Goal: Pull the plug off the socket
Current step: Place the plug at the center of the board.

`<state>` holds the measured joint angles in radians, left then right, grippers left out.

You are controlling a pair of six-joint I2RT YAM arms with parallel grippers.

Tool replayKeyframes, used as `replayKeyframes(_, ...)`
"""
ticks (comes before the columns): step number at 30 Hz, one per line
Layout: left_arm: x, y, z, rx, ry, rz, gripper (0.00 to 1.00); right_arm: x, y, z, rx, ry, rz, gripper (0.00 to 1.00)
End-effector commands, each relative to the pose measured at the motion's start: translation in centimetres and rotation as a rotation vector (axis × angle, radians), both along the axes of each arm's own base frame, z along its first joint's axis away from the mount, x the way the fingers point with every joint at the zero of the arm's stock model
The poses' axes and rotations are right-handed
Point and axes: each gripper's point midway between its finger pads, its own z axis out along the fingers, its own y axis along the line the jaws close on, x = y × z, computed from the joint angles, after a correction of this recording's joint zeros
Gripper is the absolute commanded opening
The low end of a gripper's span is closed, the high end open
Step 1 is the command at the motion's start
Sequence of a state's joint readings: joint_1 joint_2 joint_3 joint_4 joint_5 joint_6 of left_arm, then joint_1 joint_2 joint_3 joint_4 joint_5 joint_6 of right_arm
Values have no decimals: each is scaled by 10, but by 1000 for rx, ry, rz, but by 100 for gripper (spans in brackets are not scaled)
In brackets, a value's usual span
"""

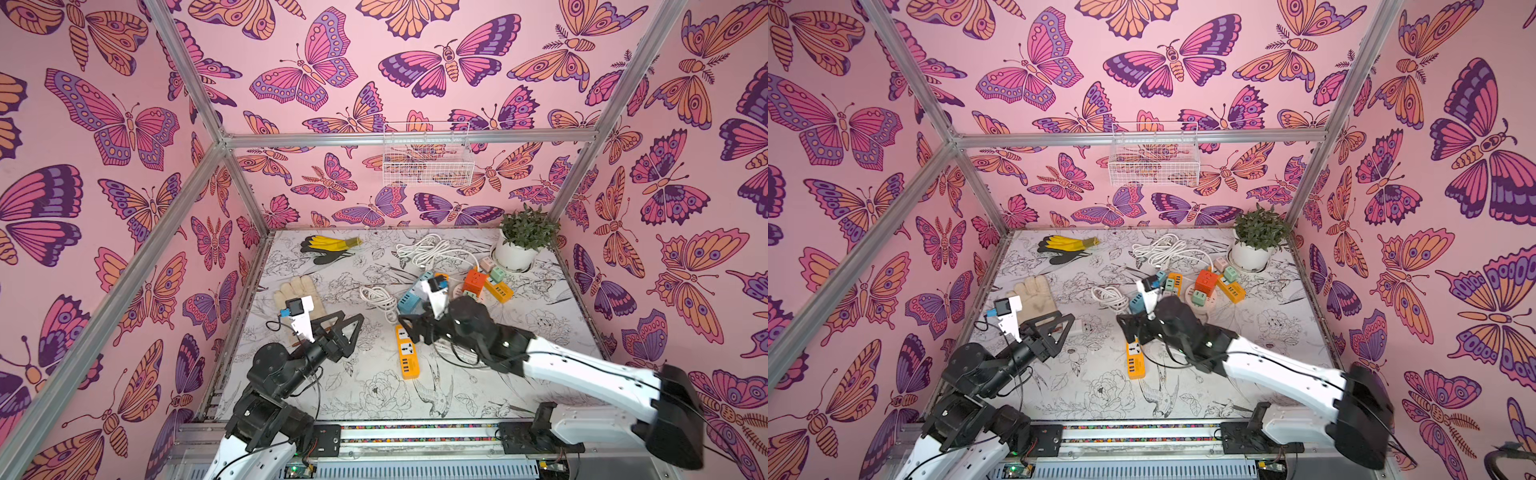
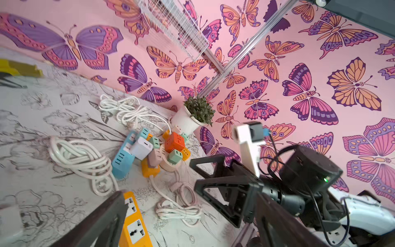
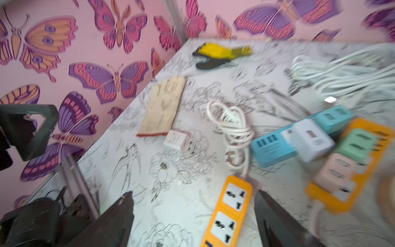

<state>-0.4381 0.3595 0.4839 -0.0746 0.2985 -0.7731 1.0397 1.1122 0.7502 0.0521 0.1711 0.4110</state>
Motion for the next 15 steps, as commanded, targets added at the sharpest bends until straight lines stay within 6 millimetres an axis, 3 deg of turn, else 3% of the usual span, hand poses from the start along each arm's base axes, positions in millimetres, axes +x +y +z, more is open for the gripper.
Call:
replayKeyframes(1,10,-26,-27,-47,145,-101,95,26,-63,-20,-69,-102,-223,93)
replayKeyframes(5,19,-63,-65,70,261,-158,94,46,-115,-37,35,63,-338,93)
replayKeyframes(8,18,-86,-99,214,329,-142,90,56,-139,-38,127,126,-378,93)
replayKeyframes(13,14,-89,-169,587,498,-5,89,57,-163,-34,136,118,-444,93)
replayKeyframes(15,16,-88,-188,737,538,30,81,55,-167,-37,142,120,-457,93)
